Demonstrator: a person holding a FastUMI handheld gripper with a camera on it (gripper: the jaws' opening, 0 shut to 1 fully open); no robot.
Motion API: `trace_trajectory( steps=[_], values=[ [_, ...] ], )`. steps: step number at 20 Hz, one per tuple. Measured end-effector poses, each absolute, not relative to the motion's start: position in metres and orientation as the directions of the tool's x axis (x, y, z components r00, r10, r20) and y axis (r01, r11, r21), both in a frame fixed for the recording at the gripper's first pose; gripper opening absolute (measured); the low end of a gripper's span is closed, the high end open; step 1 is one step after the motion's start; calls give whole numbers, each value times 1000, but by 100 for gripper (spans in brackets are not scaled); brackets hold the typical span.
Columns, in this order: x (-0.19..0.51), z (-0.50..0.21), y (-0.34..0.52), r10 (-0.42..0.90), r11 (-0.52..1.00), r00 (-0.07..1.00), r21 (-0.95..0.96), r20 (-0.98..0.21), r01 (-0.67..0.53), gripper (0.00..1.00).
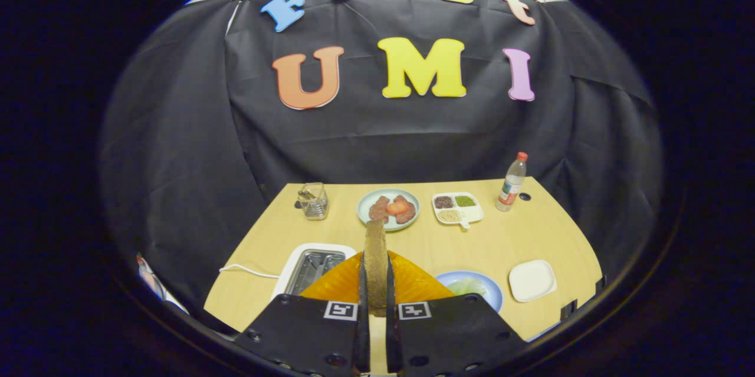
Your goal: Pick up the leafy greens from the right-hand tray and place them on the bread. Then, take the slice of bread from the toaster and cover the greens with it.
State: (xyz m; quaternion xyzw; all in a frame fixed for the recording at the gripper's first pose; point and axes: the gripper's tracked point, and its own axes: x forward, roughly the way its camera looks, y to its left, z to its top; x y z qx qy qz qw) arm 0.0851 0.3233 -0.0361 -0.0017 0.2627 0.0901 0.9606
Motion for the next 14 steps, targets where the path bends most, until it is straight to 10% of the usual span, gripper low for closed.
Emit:
trace_trajectory(
  steps=[14],
  values=[
    [103, -147, 237, 296, 931, 789, 346, -539, -113, 10]
  ],
)
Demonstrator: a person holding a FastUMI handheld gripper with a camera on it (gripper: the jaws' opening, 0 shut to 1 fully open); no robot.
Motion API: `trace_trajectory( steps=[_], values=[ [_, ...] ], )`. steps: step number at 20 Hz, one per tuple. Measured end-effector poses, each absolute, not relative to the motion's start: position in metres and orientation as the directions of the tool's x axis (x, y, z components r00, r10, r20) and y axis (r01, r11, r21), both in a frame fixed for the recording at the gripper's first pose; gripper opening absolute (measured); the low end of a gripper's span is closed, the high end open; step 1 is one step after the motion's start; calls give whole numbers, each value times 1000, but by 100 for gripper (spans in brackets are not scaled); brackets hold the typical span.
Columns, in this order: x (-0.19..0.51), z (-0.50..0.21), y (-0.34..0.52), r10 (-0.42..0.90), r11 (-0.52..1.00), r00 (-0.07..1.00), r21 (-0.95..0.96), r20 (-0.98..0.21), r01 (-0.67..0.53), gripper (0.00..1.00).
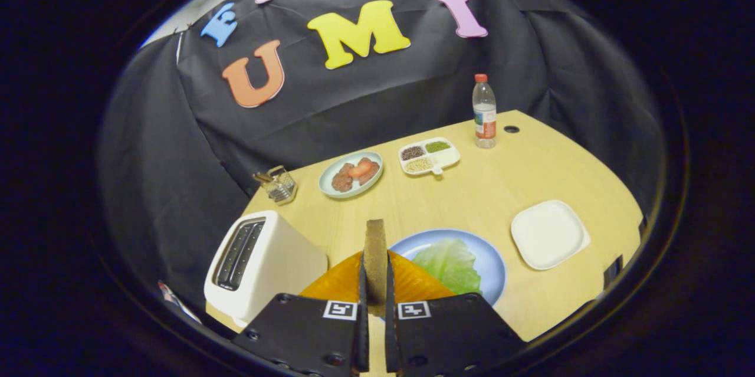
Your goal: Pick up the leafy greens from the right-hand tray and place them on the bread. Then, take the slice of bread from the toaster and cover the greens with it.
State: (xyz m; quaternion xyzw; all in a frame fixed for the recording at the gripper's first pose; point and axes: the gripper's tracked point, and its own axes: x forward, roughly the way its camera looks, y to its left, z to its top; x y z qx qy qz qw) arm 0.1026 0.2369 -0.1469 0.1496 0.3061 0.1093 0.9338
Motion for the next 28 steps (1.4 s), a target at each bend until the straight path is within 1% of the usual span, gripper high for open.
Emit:
trace_trajectory(
  steps=[8, 13, 15, 18, 20, 21, 22, 23, 24, 25, 27, 28],
  values=[
    [108, -207, 198, 283, 941, 739, 324, -611, -93, 10],
    [112, -225, 182, 263, 955, 753, 276, -603, -113, 11],
    [113, -234, 175, 258, 956, 753, 275, -606, -105, 12],
    [113, -241, 171, 251, 959, 759, 262, -600, -109, 13],
    [114, -247, 161, 197, 978, 784, 169, -589, -118, 26],
    [112, -252, 160, 176, 984, 791, 129, -586, -124, 26],
    [112, -251, 156, 156, 988, 806, 83, -571, -133, 28],
    [112, -251, 159, 144, 989, 819, 45, -555, -143, 36],
    [114, -250, 152, 96, 992, 838, -20, -537, -127, 36],
    [113, -248, 149, 63, 989, 852, -79, -519, -121, 47],
    [109, -245, 150, 21, 979, 868, -164, -496, -118, 51],
    [107, -239, 149, 4, 978, 877, -180, -481, -103, 51]
  ],
)
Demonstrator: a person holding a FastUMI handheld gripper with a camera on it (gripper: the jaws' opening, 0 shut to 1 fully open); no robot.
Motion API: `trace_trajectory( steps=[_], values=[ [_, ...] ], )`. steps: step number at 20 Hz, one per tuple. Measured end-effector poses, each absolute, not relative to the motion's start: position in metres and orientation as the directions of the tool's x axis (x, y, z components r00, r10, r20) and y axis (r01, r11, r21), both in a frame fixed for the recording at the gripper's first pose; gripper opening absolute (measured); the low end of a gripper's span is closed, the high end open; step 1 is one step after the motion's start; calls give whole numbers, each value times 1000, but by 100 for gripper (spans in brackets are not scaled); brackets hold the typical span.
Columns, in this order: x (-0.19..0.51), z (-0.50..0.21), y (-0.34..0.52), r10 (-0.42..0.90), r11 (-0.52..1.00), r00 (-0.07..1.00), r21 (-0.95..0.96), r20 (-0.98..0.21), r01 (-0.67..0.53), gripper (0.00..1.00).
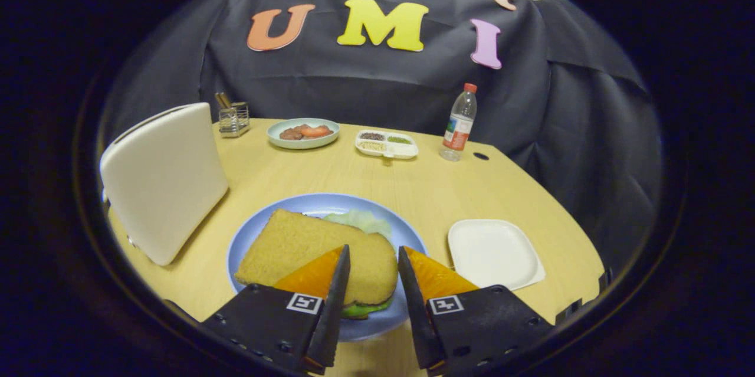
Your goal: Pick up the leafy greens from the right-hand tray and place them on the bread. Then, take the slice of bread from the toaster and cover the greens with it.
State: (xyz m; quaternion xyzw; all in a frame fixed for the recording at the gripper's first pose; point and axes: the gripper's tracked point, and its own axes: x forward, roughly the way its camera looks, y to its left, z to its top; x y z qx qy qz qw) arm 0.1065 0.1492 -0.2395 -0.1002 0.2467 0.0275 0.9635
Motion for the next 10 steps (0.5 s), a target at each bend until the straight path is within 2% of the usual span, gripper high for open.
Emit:
trace_trajectory(
  steps=[3, 4, 5, 10],
  values=[
    [97, -220, 160, 22, 989, 884, -118, -466, -87, 76],
    [94, -211, 162, 31, 992, 888, -92, -459, -82, 80],
    [89, -199, 163, 38, 994, 895, -72, -444, -77, 91],
    [67, -133, 171, 47, 994, 955, -79, -294, -73, 96]
  ],
)
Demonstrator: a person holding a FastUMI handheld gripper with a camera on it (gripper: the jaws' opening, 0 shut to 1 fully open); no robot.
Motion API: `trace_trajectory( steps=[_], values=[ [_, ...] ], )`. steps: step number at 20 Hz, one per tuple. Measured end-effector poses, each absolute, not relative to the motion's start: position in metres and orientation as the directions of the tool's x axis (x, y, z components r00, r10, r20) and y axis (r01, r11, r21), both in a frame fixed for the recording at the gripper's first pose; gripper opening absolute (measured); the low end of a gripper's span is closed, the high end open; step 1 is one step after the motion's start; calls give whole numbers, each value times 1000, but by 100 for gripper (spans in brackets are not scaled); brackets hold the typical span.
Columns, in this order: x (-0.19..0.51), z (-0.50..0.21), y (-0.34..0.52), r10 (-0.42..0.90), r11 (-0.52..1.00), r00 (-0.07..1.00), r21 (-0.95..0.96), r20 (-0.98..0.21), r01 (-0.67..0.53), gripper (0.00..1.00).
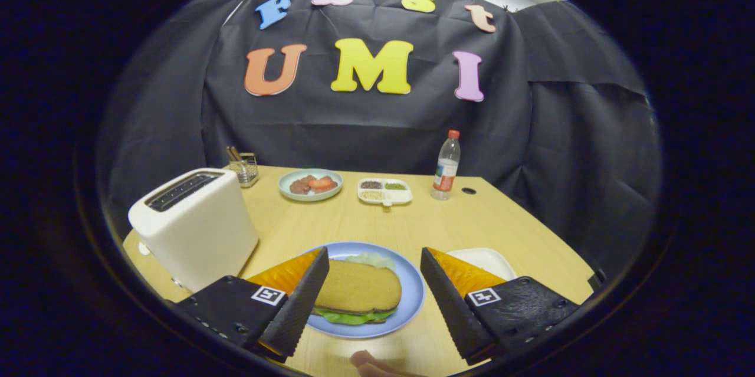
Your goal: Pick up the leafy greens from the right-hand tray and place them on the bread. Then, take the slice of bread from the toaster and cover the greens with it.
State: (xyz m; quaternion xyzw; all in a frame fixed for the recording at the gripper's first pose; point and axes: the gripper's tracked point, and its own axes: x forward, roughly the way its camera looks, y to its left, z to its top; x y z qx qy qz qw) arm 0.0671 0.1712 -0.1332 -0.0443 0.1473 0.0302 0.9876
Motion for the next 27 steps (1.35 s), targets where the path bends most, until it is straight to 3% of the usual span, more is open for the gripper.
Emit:
trace_trajectory(
  steps=[15, 18, 27],
  values=[
    [-65, 52, 138, 52, 996, 987, -84, 153, -40, 95],
    [-82, 57, 130, 27, 990, 986, -140, 167, -4, 95],
    [-81, 39, 137, 59, 995, 995, -89, 86, -52, 95]
  ],
)
